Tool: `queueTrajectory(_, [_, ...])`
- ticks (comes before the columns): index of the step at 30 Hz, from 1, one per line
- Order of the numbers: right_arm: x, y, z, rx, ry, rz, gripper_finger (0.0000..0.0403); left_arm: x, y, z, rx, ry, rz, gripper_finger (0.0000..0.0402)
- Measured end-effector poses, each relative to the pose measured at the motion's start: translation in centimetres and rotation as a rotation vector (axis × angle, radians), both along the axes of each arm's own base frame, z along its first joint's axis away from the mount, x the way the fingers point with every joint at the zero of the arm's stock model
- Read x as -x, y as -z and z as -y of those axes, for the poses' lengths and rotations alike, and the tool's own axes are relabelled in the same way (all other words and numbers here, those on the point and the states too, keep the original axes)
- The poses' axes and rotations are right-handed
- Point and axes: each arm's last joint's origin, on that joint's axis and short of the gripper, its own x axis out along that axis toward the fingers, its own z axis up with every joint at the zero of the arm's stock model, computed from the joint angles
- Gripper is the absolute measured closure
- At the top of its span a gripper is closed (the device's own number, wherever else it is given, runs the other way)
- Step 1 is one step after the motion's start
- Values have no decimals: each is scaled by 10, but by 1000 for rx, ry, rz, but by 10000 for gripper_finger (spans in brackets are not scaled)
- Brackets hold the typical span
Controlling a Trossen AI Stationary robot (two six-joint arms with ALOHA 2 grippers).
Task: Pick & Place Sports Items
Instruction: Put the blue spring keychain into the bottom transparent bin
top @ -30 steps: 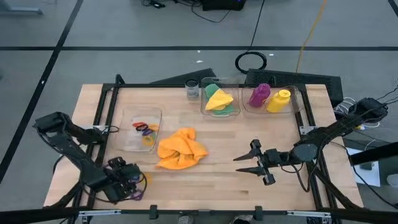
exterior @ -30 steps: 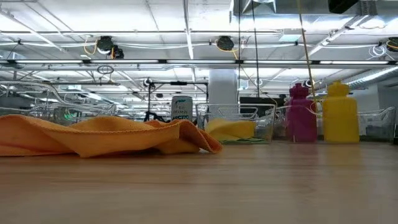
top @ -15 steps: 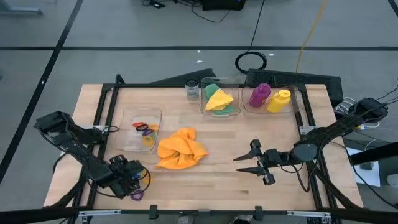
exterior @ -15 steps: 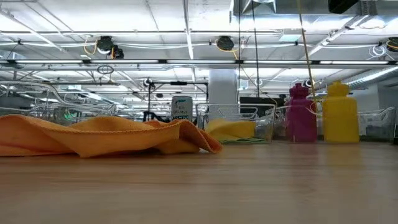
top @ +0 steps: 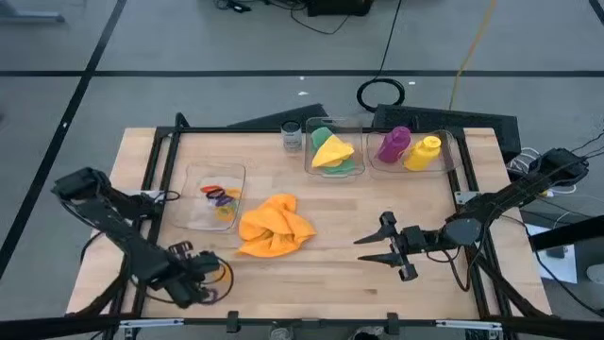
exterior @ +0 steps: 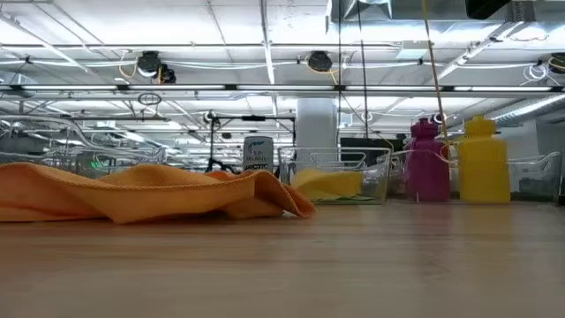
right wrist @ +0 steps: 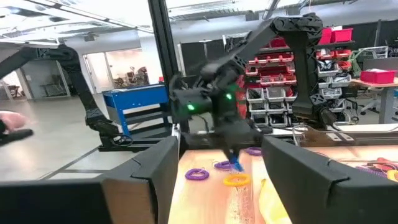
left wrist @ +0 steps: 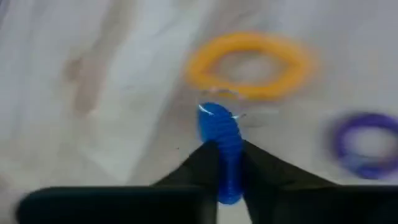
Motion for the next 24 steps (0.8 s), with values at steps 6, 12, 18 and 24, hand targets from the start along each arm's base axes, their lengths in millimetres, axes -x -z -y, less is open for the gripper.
queueTrajectory(6, [0, 0, 0, 0, 0, 0, 234, -9, -70, 17, -48, 68, 129, 378])
queueTrajectory(12, [0, 0, 0, 0, 0, 0, 234, -8, -144, 3, -250, 72, 230, 388])
queueTrajectory(18, [0, 0, 0, 0, 0, 0, 234, -23, -175, -39, -373, 103, 340, 388])
queueTrajectory(24, [0, 0, 0, 0, 0, 0, 234, -54, -173, -101, -438, -46, 256, 388])
